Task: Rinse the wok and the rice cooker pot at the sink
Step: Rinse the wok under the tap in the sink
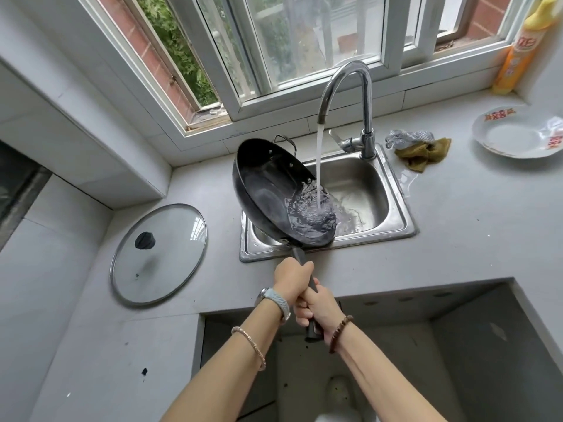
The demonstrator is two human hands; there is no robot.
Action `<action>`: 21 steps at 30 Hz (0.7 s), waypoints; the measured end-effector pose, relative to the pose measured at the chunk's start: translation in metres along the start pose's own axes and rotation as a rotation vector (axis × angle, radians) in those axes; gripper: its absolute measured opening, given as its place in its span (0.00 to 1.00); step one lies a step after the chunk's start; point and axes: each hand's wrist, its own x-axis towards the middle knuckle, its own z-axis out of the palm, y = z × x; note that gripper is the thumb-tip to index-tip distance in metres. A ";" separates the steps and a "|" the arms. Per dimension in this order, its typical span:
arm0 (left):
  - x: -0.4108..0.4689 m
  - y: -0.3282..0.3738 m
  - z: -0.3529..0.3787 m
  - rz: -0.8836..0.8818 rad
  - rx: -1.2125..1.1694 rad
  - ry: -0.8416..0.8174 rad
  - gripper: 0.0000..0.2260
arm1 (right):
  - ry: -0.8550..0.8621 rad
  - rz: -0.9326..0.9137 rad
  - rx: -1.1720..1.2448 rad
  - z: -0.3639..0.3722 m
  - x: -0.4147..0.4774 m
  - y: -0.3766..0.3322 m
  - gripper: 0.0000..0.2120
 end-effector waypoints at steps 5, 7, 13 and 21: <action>-0.012 -0.001 -0.012 -0.025 0.059 0.056 0.15 | -0.064 0.014 0.088 0.008 -0.001 0.006 0.09; -0.020 0.001 -0.017 -0.024 0.094 0.077 0.14 | -0.095 0.018 0.109 0.012 -0.003 0.006 0.10; -0.036 0.000 -0.034 -0.003 0.169 0.155 0.15 | -0.171 0.025 0.119 0.027 -0.014 0.005 0.13; -0.049 -0.002 -0.055 0.070 0.226 0.293 0.13 | -0.270 0.022 0.094 0.045 -0.019 0.003 0.15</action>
